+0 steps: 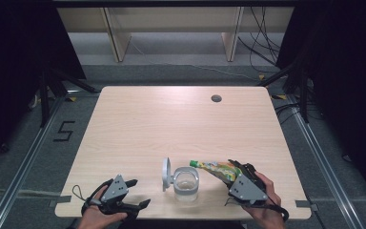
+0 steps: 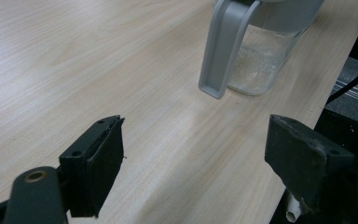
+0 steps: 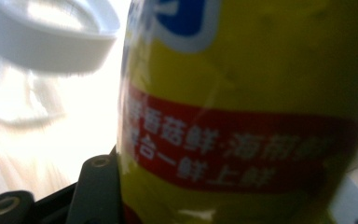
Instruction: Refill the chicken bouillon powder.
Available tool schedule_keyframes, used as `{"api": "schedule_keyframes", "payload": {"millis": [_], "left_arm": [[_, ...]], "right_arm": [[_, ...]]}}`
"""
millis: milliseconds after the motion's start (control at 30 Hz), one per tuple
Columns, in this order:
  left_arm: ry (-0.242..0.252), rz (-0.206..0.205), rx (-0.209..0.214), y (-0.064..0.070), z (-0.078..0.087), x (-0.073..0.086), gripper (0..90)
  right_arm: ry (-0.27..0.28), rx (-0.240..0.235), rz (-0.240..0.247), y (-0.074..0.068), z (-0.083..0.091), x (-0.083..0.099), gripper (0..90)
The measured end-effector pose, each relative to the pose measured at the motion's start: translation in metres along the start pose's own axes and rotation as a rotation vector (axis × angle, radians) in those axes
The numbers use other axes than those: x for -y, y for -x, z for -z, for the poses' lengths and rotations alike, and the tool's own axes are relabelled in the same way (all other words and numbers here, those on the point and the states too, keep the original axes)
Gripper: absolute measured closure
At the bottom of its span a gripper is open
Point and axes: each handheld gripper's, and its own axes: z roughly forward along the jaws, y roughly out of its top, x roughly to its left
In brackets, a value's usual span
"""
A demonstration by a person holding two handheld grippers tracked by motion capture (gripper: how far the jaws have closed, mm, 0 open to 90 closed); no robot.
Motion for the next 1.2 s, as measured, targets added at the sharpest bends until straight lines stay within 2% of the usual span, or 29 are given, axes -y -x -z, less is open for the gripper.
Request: {"api": "schedule_keyframes", "payload": {"millis": [100,133,167,200,233,267,333,367,400,433,467,500,533,567,667,700,733,800,833,867,967,1000,1033,1100,1133,1167,1200], "left_arm": [[-0.006,-0.008,-0.007,-0.001,0.000,0.000,19.0],[-0.014,-0.009,-0.001,-0.001,0.000,0.000,19.0],[-0.021,-0.015,-0.010,-0.001,0.000,0.000,19.0],[-0.024,-0.035,-0.010,-0.002,0.000,0.000,19.0],[-0.014,-0.048,-0.018,-0.002,-0.001,0.000,19.0],[-0.015,-0.046,-0.017,-0.002,-0.001,0.000,19.0],[-0.009,-0.034,-0.010,-0.001,-0.001,0.000,19.0],[-0.012,-0.036,-0.010,-0.001,-0.001,0.000,19.0],[-0.015,-0.038,-0.007,-0.001,-0.001,0.000,19.0],[-0.013,-0.038,-0.002,-0.001,-0.002,0.000,19.0],[-0.045,-0.066,-0.008,-0.003,0.000,0.000,19.0],[-0.041,-0.065,-0.007,-0.003,0.000,0.000,19.0],[-0.042,-0.065,-0.007,-0.003,0.000,0.000,19.0],[-0.030,-0.054,-0.004,-0.002,-0.001,0.000,19.0],[-0.023,-0.047,-0.006,-0.002,-0.001,0.000,19.0],[-0.016,-0.013,-0.013,0.000,-0.002,0.001,19.0],[-0.024,-0.015,-0.016,0.000,-0.002,0.001,19.0],[-0.028,-0.017,-0.007,-0.001,-0.001,0.001,19.0],[-0.034,-0.029,-0.010,-0.002,-0.001,0.000,19.0],[-0.027,-0.017,-0.009,-0.001,-0.002,0.001,19.0],[-0.017,-0.016,-0.014,0.000,-0.003,0.002,19.0],[-0.018,-0.046,-0.014,-0.002,-0.003,0.001,19.0],[-0.018,-0.044,-0.014,-0.002,-0.003,0.001,19.0],[-0.018,-0.045,-0.014,-0.002,-0.003,0.001,19.0],[-0.018,-0.045,-0.014,-0.002,-0.003,0.001,19.0],[-0.018,-0.044,-0.013,-0.002,-0.003,0.001,19.0],[-0.019,-0.043,-0.013,-0.002,-0.003,0.001,19.0]], "right_arm": [[-0.039,0.021,0.118,-0.006,0.002,-0.006,47.3],[-0.043,0.026,0.141,-0.006,0.002,-0.007,47.3],[-0.060,0.027,0.129,-0.010,0.003,-0.008,47.3],[-0.071,0.045,0.155,-0.013,0.003,-0.009,47.4],[-0.083,0.063,0.223,-0.014,0.001,-0.011,47.4],[-0.100,0.065,0.256,-0.016,0.001,-0.013,47.4],[-0.107,0.081,0.297,-0.019,0.000,-0.014,47.4],[-0.114,0.083,0.332,-0.019,0.001,-0.016,47.4],[-0.128,0.093,0.316,-0.021,0.002,-0.016,47.4],[-0.112,0.100,0.365,-0.019,0.000,-0.016,47.5],[-0.128,0.109,0.382,-0.020,0.001,-0.017,47.4],[-0.142,0.120,0.370,-0.022,0.001,-0.017,47.4],[-0.138,0.127,0.429,-0.020,0.000,-0.018,47.5],[-0.147,0.132,0.396,-0.023,0.000,-0.017,47.4],[-0.153,0.141,0.416,-0.023,0.001,-0.018,47.5],[-0.155,0.145,0.423,-0.023,0.001,-0.018,47.5],[-0.164,0.156,0.428,-0.024,0.001,-0.018,47.5],[-0.169,0.164,0.464,-0.024,0.001,-0.019,47.5],[-0.155,0.168,0.486,-0.024,0.000,-0.019,47.5],[-0.174,0.172,0.502,-0.025,0.002,-0.021,47.5],[-0.179,0.184,0.530,-0.027,0.000,-0.021,47.5],[-0.183,0.193,0.551,-0.027,0.001,-0.023,47.5],[-0.188,0.198,0.562,-0.028,0.001,-0.023,47.5],[-0.175,0.206,0.609,-0.028,0.001,-0.025,47.6],[-0.156,0.205,0.617,-0.028,0.000,-0.025,47.5],[-0.169,0.217,0.673,-0.027,0.001,-0.028,47.6],[-0.180,0.220,0.642,-0.030,0.001,-0.026,47.9]]}}
